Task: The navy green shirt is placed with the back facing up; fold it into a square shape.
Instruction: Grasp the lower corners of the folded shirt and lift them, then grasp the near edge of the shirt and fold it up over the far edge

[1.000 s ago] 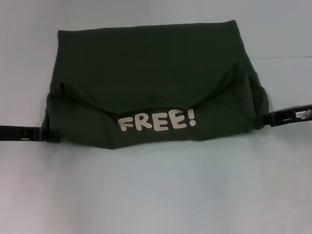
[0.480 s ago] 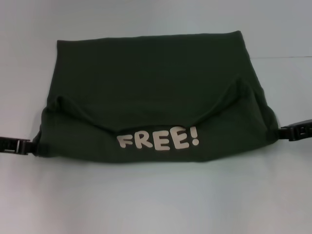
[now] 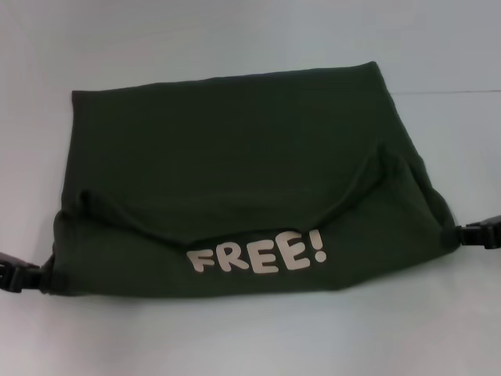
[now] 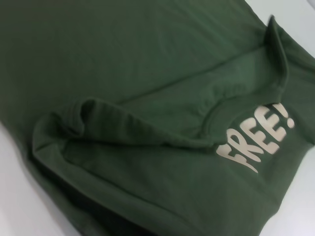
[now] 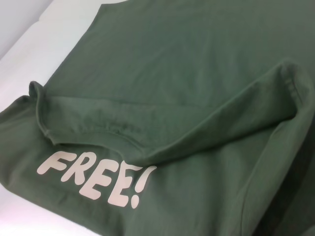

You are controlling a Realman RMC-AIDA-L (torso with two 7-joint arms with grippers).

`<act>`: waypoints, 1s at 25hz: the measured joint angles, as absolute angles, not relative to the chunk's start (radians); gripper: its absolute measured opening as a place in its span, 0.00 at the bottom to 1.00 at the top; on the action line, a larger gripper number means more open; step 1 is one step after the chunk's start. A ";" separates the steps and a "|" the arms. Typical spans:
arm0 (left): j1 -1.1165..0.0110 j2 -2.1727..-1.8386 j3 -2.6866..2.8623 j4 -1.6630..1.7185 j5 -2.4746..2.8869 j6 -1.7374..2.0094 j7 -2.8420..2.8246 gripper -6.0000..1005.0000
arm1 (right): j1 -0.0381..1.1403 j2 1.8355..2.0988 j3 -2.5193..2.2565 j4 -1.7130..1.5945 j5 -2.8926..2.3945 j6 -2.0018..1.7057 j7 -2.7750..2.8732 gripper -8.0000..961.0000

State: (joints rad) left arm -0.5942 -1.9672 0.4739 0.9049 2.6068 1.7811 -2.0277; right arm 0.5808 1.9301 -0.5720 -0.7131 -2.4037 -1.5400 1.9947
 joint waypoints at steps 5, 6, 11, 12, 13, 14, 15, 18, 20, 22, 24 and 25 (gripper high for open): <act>-0.600 -1.963 0.474 0.929 2.623 1.821 -2.018 0.07 | 0.555 1.926 -0.540 -0.713 -2.401 -1.592 1.968 0.04; -0.602 -1.961 0.474 0.929 2.627 1.821 -2.018 0.07 | 0.550 1.925 -0.532 -0.714 -2.399 -1.607 1.960 0.04; -0.607 -1.959 0.474 0.931 2.641 1.822 -2.020 0.07 | 0.513 1.928 -0.469 -0.731 -2.393 -1.684 1.918 0.04; -0.608 -1.958 0.474 0.931 2.642 1.822 -2.020 0.07 | 0.504 1.929 -0.457 -0.735 -2.393 -1.693 1.913 0.04; -0.610 -1.957 0.474 0.932 2.645 1.824 -2.020 0.07 | 0.494 1.931 -0.448 -0.737 -2.392 -1.701 1.908 0.04; -0.612 -1.956 0.474 0.932 2.649 1.827 -2.020 0.07 | 0.488 1.932 -0.444 -0.739 -2.391 -1.705 1.906 0.04; -0.614 -1.955 0.474 0.932 2.656 1.831 -2.020 0.07 | 0.483 1.933 -0.441 -0.740 -2.390 -1.708 1.904 0.04; -0.621 -1.954 0.479 0.931 2.679 1.854 -2.019 0.07 | 0.472 1.936 -0.439 -0.739 -2.389 -1.713 1.901 0.04; -0.625 -1.951 0.477 0.933 2.691 1.878 -2.019 0.07 | 0.468 1.937 -0.439 -0.739 -2.389 -1.717 1.899 0.04; -0.628 -1.946 0.460 0.938 2.694 1.900 -2.015 0.07 | 0.465 1.937 -0.435 -0.739 -2.386 -1.721 1.894 0.04; -0.631 -1.942 0.435 0.940 2.689 1.905 -2.007 0.07 | 0.464 1.936 -0.423 -0.737 -2.378 -1.723 1.890 0.04; -0.634 -1.939 0.417 0.936 2.684 1.905 -2.004 0.07 | 0.464 1.935 -0.414 -0.734 -2.368 -1.724 1.888 0.04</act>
